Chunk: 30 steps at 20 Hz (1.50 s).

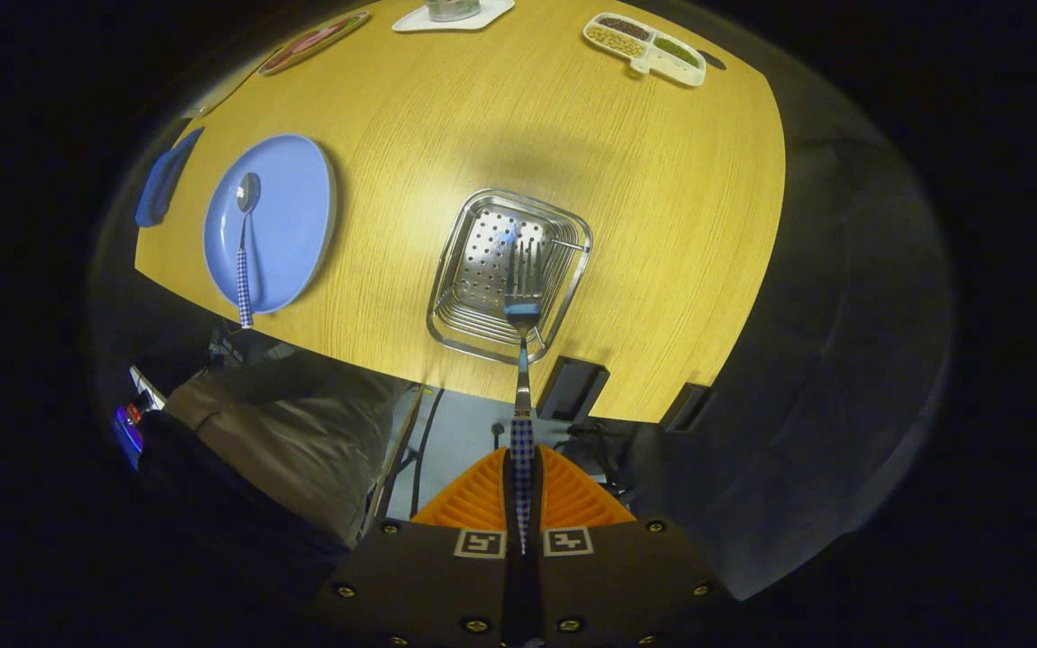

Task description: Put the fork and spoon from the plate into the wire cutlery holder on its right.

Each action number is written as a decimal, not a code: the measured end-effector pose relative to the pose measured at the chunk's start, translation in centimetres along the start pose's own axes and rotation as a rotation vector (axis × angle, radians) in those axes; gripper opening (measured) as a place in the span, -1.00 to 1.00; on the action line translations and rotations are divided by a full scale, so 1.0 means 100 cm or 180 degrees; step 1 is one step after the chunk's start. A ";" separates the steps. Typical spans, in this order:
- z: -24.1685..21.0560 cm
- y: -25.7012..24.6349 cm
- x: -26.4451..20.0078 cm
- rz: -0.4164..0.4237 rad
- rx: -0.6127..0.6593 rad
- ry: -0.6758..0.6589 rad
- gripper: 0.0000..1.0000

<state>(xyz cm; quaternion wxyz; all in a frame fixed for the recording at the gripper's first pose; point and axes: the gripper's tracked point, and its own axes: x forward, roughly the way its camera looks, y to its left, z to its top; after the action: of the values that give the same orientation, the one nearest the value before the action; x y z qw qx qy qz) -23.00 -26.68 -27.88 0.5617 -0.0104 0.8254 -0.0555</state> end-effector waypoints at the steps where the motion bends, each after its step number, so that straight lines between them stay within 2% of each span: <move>1: 0.002 0.004 0.002 0.0037 0.0002 0.0046 -0.98; 8: 0.016 0.012 0.008 0.0257 -0.0049 0.0475 -0.98; 15: 0.043 -0.001 0.019 0.0100 -0.0033 0.0578 -0.98; 19: 0.045 0.002 0.020 0.0185 -0.0030 0.0594 -0.99; 22: 0.044 0.003 0.021 0.0278 0.0033 0.0598 -0.85; 26: 0.053 -0.006 0.013 0.0284 0.0118 0.0396 -0.81; 28: 0.060 -0.008 0.002 0.0299 0.0191 0.0234 -0.47; 30: 0.061 -0.012 -0.009 0.0250 0.0238 0.0032 -0.46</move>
<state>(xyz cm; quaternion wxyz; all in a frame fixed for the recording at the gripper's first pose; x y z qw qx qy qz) -17.03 -28.26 -29.11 0.5593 0.0432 0.8253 -0.0643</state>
